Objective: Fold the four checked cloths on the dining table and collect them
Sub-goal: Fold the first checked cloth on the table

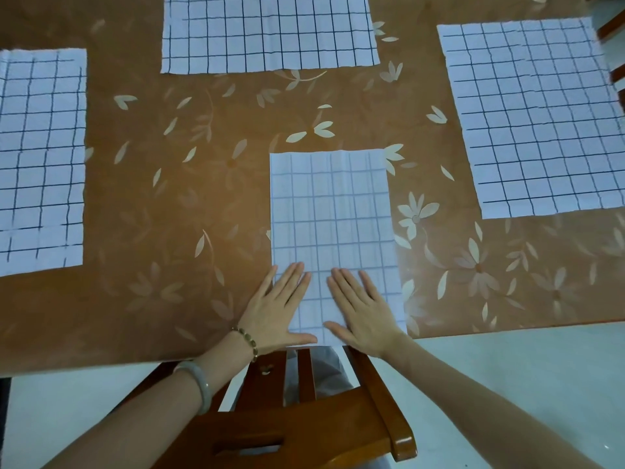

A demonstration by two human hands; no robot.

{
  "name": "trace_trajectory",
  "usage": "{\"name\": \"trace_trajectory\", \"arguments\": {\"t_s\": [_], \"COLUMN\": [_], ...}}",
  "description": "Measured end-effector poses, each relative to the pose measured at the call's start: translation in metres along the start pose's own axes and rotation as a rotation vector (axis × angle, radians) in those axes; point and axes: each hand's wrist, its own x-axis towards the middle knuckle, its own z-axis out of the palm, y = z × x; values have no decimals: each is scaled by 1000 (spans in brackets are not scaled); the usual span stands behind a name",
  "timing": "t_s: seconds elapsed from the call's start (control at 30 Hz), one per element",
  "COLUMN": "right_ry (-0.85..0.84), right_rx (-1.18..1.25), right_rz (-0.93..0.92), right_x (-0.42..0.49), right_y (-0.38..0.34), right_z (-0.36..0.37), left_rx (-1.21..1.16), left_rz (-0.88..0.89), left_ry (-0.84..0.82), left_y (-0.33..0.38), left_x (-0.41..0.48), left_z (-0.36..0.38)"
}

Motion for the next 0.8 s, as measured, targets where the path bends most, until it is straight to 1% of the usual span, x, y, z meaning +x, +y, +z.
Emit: {"name": "trace_trajectory", "arguments": {"t_s": [0.1, 0.2, 0.27, 0.3, 0.33, 0.37, 0.4, 0.43, 0.47, 0.5, 0.53, 0.6, 0.67, 0.8], "right_ry": [-32, -24, 23, 77, 168, 284, 383, 439, 458, 464, 475, 482, 455, 487], "right_rx": [-5, 17, 43, 117, 238, 374, 493, 567, 606, 621, 625, 605, 595, 535], "right_rz": [60, 114, 80, 69, 87, 152, 259, 365, 441, 486, 502, 493, 500, 485], "right_x": [-12, -31, -36, -35, -29, -21, -11, 1, 12, 22, 31, 41, 44, 44], "right_y": [19, 41, 51, 51, 50, 48, 48, 49, 52, 55, 58, 62, 63, 63], "right_z": [-1, -2, -7, -12, -21, -32, -43, -54, -63, -69, -72, -73, -71, -60], "left_rx": [-3, -32, -98, -183, -296, -406, -503, -596, -688, -766, -819, -878, -892, -902], "left_rz": [8, 3, 18, -4, -62, -160, -300, -463, -614, -724, -794, -880, -949, -998], "left_ry": [-21, -50, -15, 11, 58, 153, 262, 360, 423, 457, 473, 470, 443, 414], "left_y": [0, -1, -3, -5, -6, -8, -11, -15, -18, -21, -23, -25, -24, -24], "left_x": [-1, -2, -3, -3, -2, 1, 7, 14, 23, 32, 41, 55, 64, 73], "left_z": [-2, -4, -9, -14, -20, -28, -34, -42, -49, -56, -62, -67, -68, -68]}}
